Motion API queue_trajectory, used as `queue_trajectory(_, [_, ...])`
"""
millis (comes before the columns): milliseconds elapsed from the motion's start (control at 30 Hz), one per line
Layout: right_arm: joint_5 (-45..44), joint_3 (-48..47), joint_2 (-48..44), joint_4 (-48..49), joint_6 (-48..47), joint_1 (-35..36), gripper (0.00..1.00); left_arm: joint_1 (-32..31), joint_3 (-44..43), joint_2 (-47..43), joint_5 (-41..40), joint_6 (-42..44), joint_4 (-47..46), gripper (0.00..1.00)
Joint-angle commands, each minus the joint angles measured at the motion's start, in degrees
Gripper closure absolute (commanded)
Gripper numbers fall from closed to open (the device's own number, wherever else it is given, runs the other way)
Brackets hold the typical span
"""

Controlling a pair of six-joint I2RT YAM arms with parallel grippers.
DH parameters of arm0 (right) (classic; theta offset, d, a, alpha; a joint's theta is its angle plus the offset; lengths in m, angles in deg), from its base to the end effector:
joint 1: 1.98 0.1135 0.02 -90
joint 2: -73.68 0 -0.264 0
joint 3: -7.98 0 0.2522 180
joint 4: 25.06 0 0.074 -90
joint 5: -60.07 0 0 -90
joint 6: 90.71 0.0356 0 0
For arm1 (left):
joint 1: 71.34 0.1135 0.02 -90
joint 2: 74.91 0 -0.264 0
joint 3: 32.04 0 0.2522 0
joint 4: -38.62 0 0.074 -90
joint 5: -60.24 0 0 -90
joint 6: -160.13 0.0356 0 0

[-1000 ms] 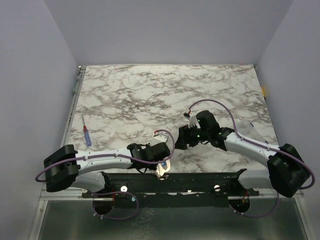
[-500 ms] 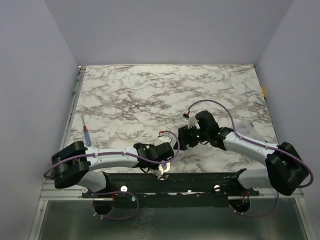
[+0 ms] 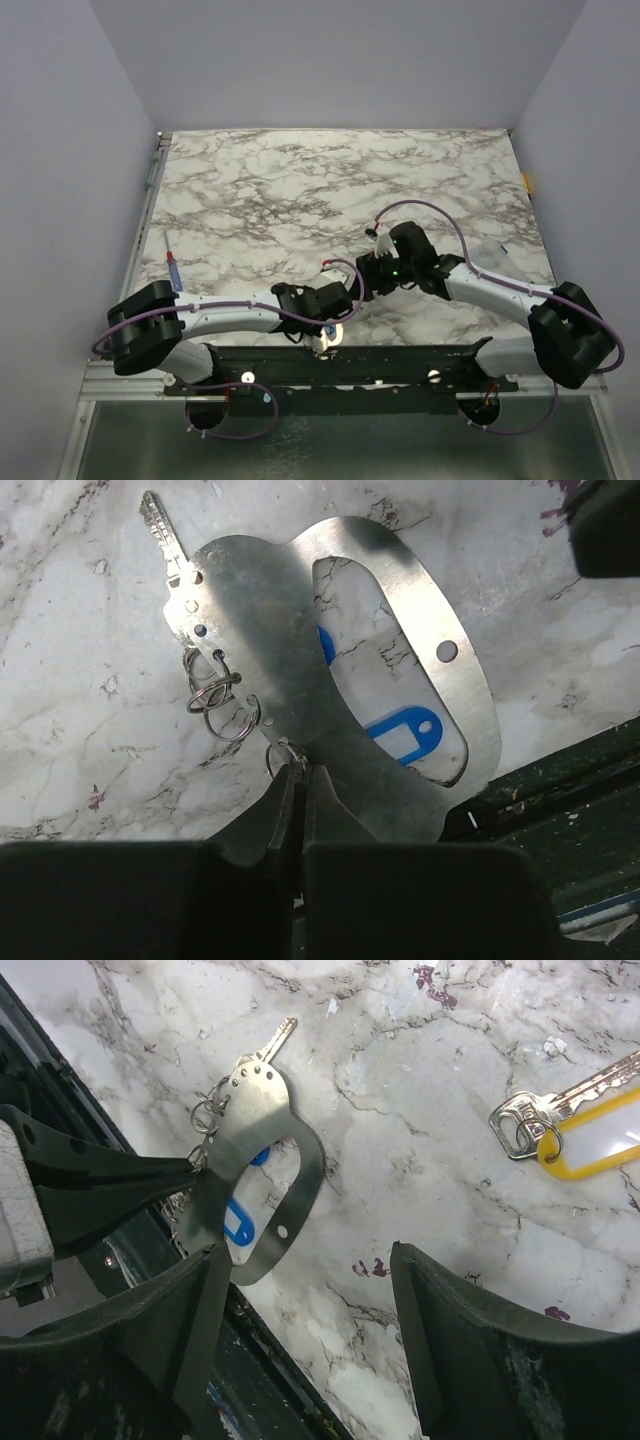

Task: Put the keys on the keyring

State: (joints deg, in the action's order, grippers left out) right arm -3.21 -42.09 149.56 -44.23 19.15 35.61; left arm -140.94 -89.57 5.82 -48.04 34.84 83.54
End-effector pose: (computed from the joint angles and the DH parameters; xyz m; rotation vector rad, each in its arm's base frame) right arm 0.1943 0.1697 0.1849 -0.6235 2.4133 1.0107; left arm 0.0974 -0.2299 0.1747 0.7045 2.5622 -0.1465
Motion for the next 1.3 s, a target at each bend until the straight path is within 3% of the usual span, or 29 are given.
queue_trajectory(0, [0.1,-0.6,0.1,1.5,-0.8,0.4,0.26,1.0,-3.2,-0.3,-0.3,-0.2,0.3,1.00])
queue_trajectory(300, [-10.3,-0.1,-3.9,1.0,-0.9,0.5,0.24,12.1,-4.2,-1.2,1.1,-3.9,-5.2,1.00])
queue_trajectory(533, [-10.9,-0.1,-3.3,0.6,-1.5,0.5,0.23,13.3,-8.1,6.2,0.9,-2.8,-6.0,1.00])
queue_trajectory(567, [-10.8,-0.3,-3.0,0.4,-1.5,0.5,0.23,13.3,-8.5,7.3,1.7,-2.4,-5.9,0.96])
queue_trajectory(667, [-10.4,-1.0,-2.1,-0.3,-1.4,0.5,0.23,13.3,-9.2,6.9,3.5,0.0,-5.9,0.53])
queue_trajectory(733, [-10.2,-1.1,-1.8,-0.2,-1.3,0.5,0.23,13.3,-8.9,4.2,3.0,1.8,-6.0,0.14])
queue_trajectory(800, [-10.0,-1.2,-1.7,0.1,-1.2,0.5,0.23,13.3,-8.4,1.2,1.9,3.7,-5.9,0.06])
queue_trajectory(867, [-9.9,-1.5,-1.3,0.1,-1.3,0.5,0.23,13.4,-7.4,-1.6,1.6,4.7,-5.9,0.09])
queue_trajectory(1100, [-9.3,-3.5,0.9,-0.3,-1.2,0.5,0.23,13.5,-1.3,-6.6,7.3,7.1,-8.6,0.53])
queue_trajectory(1267, [-9.2,-4.2,1.6,-0.7,-1.2,0.5,0.23,13.6,2.6,-7.8,7.7,5.2,-12.5,0.71])
